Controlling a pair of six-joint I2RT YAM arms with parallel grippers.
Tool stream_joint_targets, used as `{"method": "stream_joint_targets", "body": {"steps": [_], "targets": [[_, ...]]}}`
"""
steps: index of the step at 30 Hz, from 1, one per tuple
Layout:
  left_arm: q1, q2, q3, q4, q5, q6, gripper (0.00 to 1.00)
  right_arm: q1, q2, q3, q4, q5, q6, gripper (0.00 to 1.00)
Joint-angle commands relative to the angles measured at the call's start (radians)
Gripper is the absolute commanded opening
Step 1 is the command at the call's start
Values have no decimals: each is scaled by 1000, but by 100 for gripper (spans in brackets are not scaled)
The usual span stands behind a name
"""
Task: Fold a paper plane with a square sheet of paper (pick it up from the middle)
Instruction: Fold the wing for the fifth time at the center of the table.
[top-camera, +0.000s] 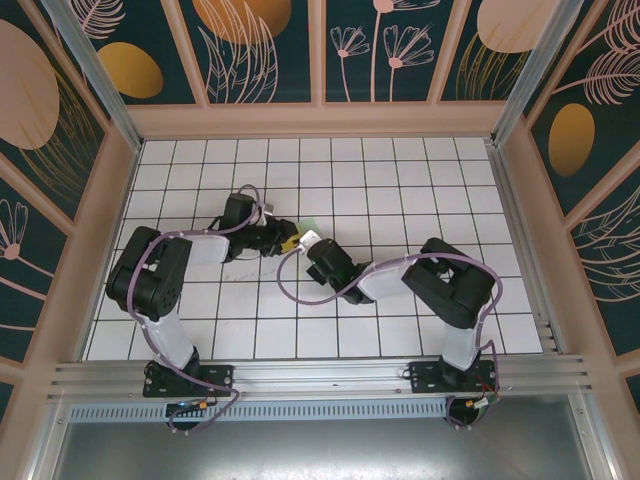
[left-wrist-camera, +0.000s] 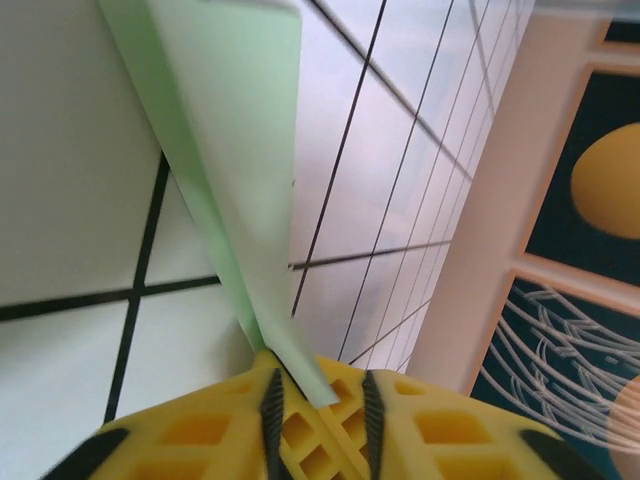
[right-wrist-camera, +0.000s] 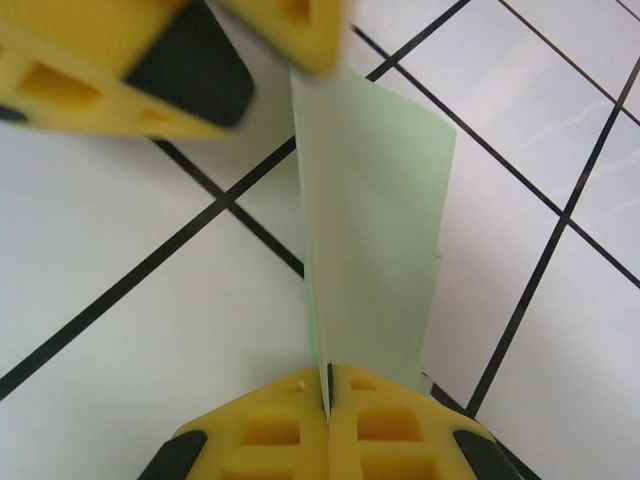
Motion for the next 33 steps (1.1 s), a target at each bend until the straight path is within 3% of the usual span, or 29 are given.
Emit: {"method": "stream_joint_targets", "body": {"steps": [1,7,13,24,33], "targets": [[46,-49,17,-20,-25,9,35,-33,-66,-13,-29,-105,78,0],[70,-112,2,-59,-77,53,44,-103,-98,-11,-48,-309,175,0],[70,-135,-59,11,-73,44,47,-171,-99,-12,-26,-496,277,0],[33,-135,-130,118,-32,61,48,-258,-71,-30,58,-769,452,0],[-16,-83,-131,195,-15,34,43,-284,-18,-23,101,-882,548,0]]}}
